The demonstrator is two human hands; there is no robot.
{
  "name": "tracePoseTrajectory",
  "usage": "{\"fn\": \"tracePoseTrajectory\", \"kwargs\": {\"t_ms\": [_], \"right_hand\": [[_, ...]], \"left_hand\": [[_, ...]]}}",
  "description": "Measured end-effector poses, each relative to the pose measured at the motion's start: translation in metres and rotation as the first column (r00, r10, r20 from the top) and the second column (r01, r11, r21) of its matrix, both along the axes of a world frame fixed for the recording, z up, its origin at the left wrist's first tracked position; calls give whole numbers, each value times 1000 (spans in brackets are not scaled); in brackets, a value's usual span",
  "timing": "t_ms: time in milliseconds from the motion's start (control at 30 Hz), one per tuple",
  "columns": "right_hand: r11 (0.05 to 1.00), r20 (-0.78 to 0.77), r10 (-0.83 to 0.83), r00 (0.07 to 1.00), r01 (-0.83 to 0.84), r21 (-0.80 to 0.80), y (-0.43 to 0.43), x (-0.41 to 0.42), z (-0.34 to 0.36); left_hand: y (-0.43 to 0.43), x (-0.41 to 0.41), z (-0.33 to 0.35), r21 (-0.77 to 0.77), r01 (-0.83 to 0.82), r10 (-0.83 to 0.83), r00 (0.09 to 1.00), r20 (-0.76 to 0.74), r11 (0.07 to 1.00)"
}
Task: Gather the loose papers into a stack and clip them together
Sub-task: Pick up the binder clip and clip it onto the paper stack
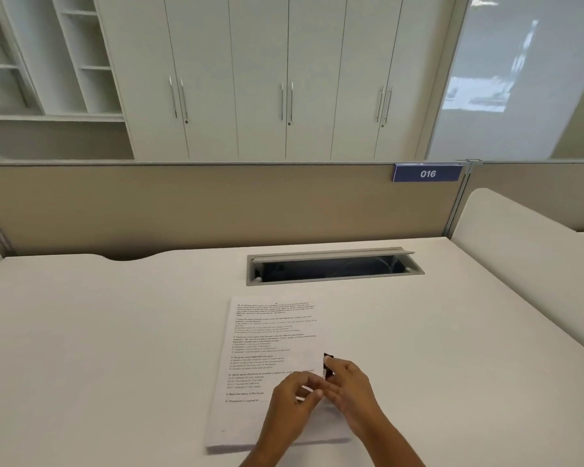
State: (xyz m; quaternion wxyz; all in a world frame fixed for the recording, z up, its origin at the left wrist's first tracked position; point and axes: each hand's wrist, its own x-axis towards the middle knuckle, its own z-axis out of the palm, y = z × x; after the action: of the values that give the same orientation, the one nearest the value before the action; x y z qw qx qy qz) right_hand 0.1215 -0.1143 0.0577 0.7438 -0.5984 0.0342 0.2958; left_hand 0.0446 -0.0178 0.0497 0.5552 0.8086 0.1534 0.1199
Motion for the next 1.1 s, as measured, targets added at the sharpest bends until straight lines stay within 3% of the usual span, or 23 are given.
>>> {"fn": "tracePoseTrajectory", "kwargs": {"t_ms": [567, 733, 967, 1100], "right_hand": [[992, 2, 64, 998, -64, -113, 37, 0, 28], [997, -68, 72, 995, -73, -6, 35, -1, 33], [985, -192, 112, 975, -84, 149, 33, 2, 41], [962, -221, 262, 940, -236, 138, 30, -2, 48]], "left_hand": [[36, -7, 20, 52, 2, -4, 999, 50, 999], [37, -6, 24, 33, -23, 20, 998, 66, 999], [41, 2, 32, 13, -221, 217, 966, 138, 975], [51, 3, 36, -124, -272, 289, 945, 150, 954]]}}
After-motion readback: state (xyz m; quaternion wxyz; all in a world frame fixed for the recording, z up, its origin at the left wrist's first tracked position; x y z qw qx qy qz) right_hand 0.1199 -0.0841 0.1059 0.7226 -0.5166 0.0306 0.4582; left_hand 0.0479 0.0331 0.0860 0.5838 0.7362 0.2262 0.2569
